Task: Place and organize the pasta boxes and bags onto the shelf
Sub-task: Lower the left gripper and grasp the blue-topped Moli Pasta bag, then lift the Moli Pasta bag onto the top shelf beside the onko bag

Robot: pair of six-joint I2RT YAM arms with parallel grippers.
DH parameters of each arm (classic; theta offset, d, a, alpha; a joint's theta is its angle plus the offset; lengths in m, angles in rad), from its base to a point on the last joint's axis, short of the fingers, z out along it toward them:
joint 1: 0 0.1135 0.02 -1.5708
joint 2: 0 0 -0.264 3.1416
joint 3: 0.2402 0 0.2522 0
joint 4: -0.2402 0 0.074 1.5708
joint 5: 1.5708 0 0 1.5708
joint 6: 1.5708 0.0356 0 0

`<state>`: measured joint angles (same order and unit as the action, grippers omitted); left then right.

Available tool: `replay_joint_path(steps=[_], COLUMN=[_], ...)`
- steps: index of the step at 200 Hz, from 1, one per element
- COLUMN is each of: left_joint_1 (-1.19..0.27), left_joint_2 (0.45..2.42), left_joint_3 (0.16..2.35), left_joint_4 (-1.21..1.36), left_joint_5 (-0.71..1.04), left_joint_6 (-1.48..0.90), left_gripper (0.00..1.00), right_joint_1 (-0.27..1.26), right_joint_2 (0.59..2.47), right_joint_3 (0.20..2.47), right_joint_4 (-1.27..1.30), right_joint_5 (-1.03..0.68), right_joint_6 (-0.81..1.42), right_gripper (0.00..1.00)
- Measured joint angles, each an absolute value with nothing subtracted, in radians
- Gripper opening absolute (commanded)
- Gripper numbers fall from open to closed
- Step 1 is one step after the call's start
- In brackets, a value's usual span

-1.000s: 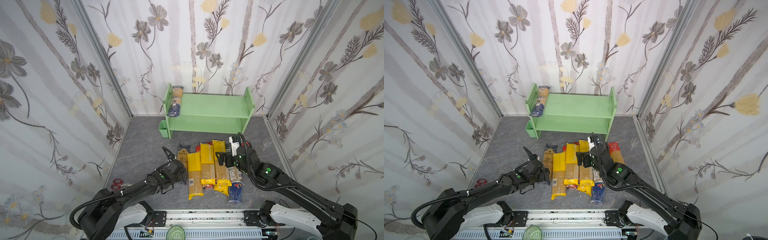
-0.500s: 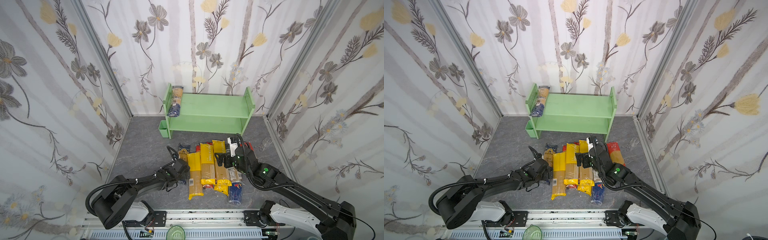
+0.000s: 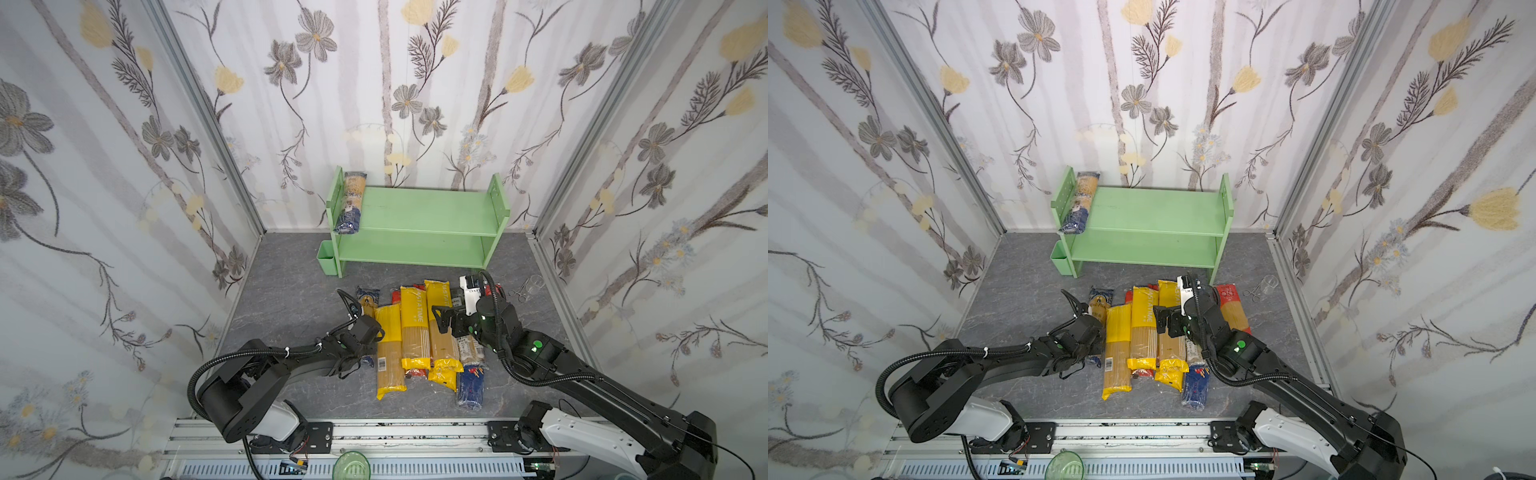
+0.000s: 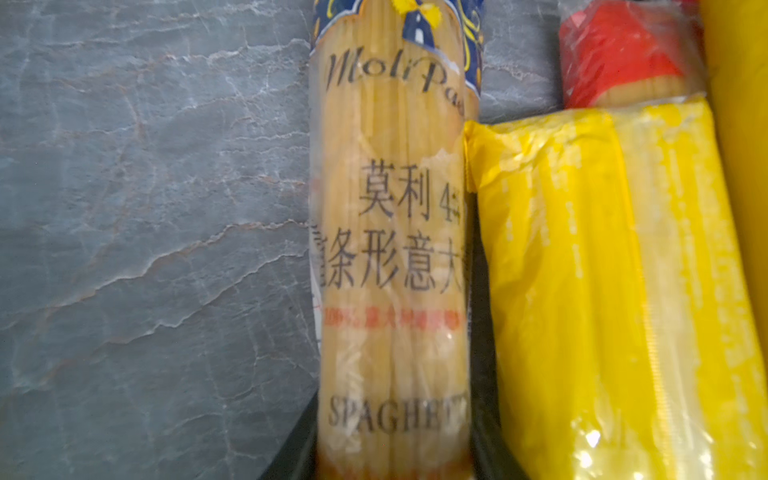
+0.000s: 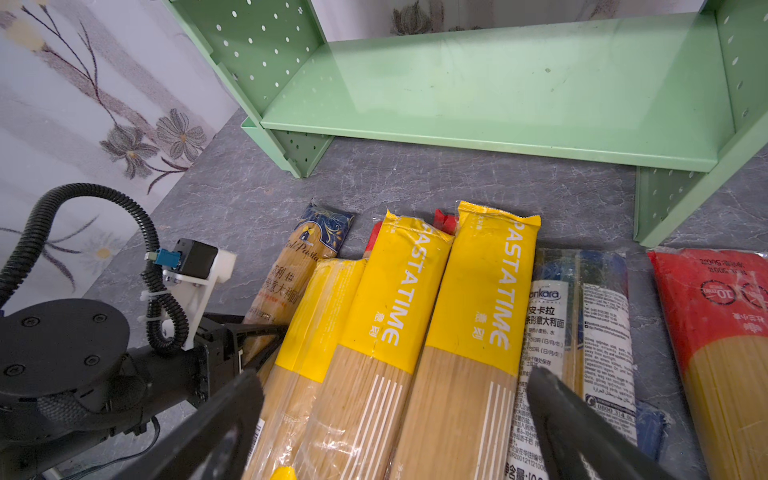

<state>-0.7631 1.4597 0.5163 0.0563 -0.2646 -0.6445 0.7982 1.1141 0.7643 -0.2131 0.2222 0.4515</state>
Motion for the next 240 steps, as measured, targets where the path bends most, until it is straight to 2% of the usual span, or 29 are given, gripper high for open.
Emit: replay_joint_path(steps=[20, 43, 118, 172, 240], left_joint_1=[-0.763, -0.763, -0.763, -0.763, -0.764], left_joint_2=[1.432, 1.39, 1.143, 1.001, 0.954], left_joint_3=[0.514, 0.52, 0.618, 0.738, 0.981], left_joint_4=[0.061, 0.02, -0.393, -0.508, -0.654], left_joint_5=[-0.258, -0.241, -0.182, -0.169, -0.129], left_joint_6=[-0.653, -0.654, -0.624, -0.578, -0.493], left_gripper=[0.09, 0.0, 0.0, 0.0, 0.0], right_joint_1=[0.797, 0.796, 0.793, 0.793, 0.792], right_joint_2=[1.113, 1.112, 1.088, 1.084, 1.085], right_joint_3=[0.764, 0.764, 0.764, 0.765, 0.801], right_joint_4=[-0.209, -0.206, -0.205, -0.206, -0.207], right_joint_5=[0.215, 0.215, 0.191, 0.19, 0.191], right_joint_6=[0.451, 0.451, 0.451, 0.45, 0.433], right_gripper=[1.0, 1.0, 1.0, 1.0, 1.0])
